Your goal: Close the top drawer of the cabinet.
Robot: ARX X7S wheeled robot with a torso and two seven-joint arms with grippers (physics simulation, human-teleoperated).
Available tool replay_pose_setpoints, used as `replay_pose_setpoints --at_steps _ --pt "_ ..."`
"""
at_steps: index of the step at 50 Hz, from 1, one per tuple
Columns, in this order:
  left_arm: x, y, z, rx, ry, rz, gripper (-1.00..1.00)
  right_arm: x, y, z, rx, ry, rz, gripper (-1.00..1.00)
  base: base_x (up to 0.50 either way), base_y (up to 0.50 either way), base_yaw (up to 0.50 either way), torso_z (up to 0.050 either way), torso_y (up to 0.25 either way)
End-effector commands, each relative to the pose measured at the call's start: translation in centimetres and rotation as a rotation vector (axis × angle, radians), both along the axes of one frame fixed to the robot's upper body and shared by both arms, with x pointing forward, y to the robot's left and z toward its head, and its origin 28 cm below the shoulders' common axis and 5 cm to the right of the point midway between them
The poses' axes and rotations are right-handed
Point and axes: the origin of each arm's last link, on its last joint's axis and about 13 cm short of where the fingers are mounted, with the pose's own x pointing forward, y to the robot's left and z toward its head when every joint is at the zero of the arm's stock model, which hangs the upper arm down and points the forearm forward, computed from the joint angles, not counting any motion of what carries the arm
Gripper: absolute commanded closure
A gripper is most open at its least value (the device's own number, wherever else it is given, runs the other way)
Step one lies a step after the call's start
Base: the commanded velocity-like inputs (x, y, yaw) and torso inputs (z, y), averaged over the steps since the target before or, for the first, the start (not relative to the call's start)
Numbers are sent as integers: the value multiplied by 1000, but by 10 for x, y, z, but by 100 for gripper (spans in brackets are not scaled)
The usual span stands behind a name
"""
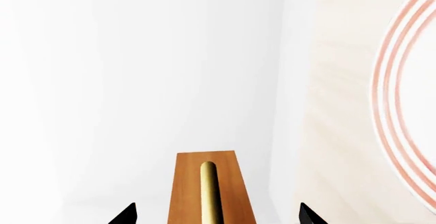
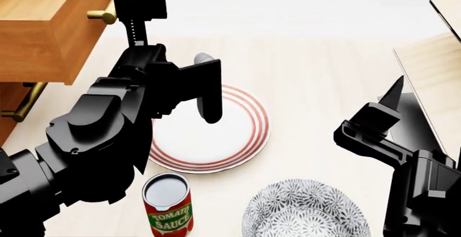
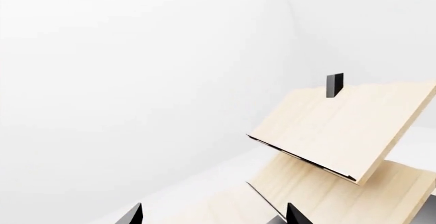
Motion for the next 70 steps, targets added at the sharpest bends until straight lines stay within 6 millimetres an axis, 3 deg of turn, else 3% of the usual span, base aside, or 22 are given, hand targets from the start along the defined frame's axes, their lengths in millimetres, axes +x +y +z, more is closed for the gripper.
replay_pose_setpoints --at_steps 1,10,20,46,70 --pt "0 3 -3 -28 3 27 -100 -2 0 2 -8 -16 -6 -100 0 0 0 0 0" --pt "2 23 -4 -250 -65 266 -100 -1 2 2 -4 -19 4 -100 0 0 0 0 0" --pt "2 40 3 -248 -104 413 -100 -3 6 5 -5 -19 14 -100 0 0 0 0 0" --pt "7 74 -3 -171 -69 523 -100 -10 5 13 5 -46 15 -100 0 0 0 0 0" --pt "8 109 12 -138 -100 623 -100 -15 4 17 -2 -64 19 -100 0 0 0 0 0"
